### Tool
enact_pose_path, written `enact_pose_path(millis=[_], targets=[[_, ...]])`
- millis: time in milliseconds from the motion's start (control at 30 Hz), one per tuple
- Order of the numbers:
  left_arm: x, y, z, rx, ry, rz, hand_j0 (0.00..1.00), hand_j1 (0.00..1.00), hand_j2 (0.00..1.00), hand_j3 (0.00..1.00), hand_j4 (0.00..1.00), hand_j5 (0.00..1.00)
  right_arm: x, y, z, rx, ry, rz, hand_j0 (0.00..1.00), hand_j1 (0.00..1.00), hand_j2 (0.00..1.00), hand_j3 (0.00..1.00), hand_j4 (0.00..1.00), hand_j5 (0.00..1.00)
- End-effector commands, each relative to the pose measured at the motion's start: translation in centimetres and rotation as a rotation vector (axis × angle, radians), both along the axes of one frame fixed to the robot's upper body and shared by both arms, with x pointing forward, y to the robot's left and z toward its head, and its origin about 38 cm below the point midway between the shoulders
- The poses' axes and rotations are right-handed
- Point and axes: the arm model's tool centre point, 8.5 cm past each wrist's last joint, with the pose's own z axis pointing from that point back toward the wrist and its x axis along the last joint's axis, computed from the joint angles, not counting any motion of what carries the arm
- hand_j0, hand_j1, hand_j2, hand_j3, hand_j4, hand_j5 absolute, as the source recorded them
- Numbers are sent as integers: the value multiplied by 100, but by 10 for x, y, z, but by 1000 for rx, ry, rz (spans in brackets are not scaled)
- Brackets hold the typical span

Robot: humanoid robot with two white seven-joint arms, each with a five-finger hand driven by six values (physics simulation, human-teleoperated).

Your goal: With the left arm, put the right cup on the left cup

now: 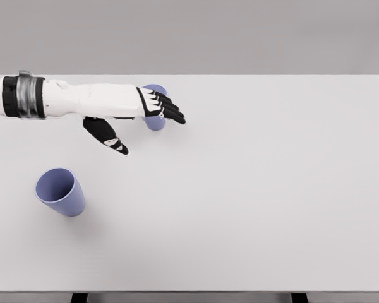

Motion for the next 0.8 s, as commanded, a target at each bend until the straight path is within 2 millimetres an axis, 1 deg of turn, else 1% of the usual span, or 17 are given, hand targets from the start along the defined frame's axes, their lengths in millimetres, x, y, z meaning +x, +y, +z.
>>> enact_pose_path(millis=[0, 33, 67, 100, 133, 167, 200, 233, 300, 367, 400, 433, 500, 567, 633, 700, 767], targets=[[3, 8, 2, 7, -9, 25, 100, 100, 100, 100, 100, 100, 1, 0, 0, 2, -2, 9, 100, 100, 100, 100, 100, 100], [13, 17, 9, 11, -26, 63, 100, 100, 100, 100, 100, 100, -5, 0, 0, 0, 11, 0, 100, 100, 100, 100, 100, 100], [31, 33, 10, 18, -33, 135, 100, 100, 100, 100, 100, 100, -25, 0, 0, -4, 43, -9, 100, 100, 100, 100, 100, 100], [44, 40, 8, 21, -33, 176, 100, 100, 100, 100, 100, 100, -32, 0, 0, -1, 55, -15, 100, 100, 100, 100, 100, 100], [46, 34, 6, 16, -28, 168, 100, 100, 100, 100, 100, 100, -33, 0, 0, -1, 55, -10, 100, 100, 100, 100, 100, 100], [53, 38, 5, 19, -29, 191, 100, 100, 100, 100, 100, 100, -31, 0, 0, -1, 52, -7, 100, 100, 100, 100, 100, 100], [62, 49, 8, 17, -46, 237, 100, 100, 100, 100, 100, 100, -31, 0, 0, -1, 52, -11, 100, 100, 100, 100, 100, 100], [68, 56, 12, 21, -67, 263, 100, 100, 100, 100, 100, 100, -32, 0, 0, -1, 53, -13, 100, 100, 100, 100, 100, 100], [70, 45, 9, 20, -66, 242, 100, 100, 100, 100, 100, 100, -31, 0, 0, -1, 52, -10, 100, 100, 100, 100, 100, 100], [79, 31, 0, 24, -50, 236, 100, 100, 100, 100, 100, 100, -32, 0, 0, -1, 54, -10, 100, 100, 100, 100, 100, 100], [81, 24, -2, 20, -47, 227, 100, 100, 100, 100, 100, 100, -31, 0, 0, -1, 52, -13, 100, 100, 100, 100, 100, 100], [81, 17, -2, 17, -45, 212, 100, 100, 100, 100, 100, 100, -32, 0, 0, -1, 53, -11, 100, 100, 100, 100, 100, 100], [82, 9, -3, 12, -46, 201, 100, 100, 100, 100, 100, 100, -31, 0, 0, -1, 52, -10, 100, 100, 100, 100, 100, 100], [83, -1, -8, 43, -64, 180, 100, 100, 100, 100, 100, 100, -32, 0, 0, -1, 54, -10, 100, 100, 100, 100, 100, 100], [86, 3, -17, 85, -40, 187, 100, 100, 100, 100, 100, 100, -32, 0, 0, -1, 54, -10, 100, 100, 100, 100, 100, 100], [103, 7, -31, 135, -6, 236, 100, 100, 100, 100, 100, 100, -32, 0, 0, -1, 54, -10, 100, 100, 100, 100, 100, 100], [108, 9, -30, 128, -4, 252, 100, 100, 100, 100, 100, 100, -32, 0, 0, -1, 54, -10, 100, 100, 100, 100, 100, 100]])
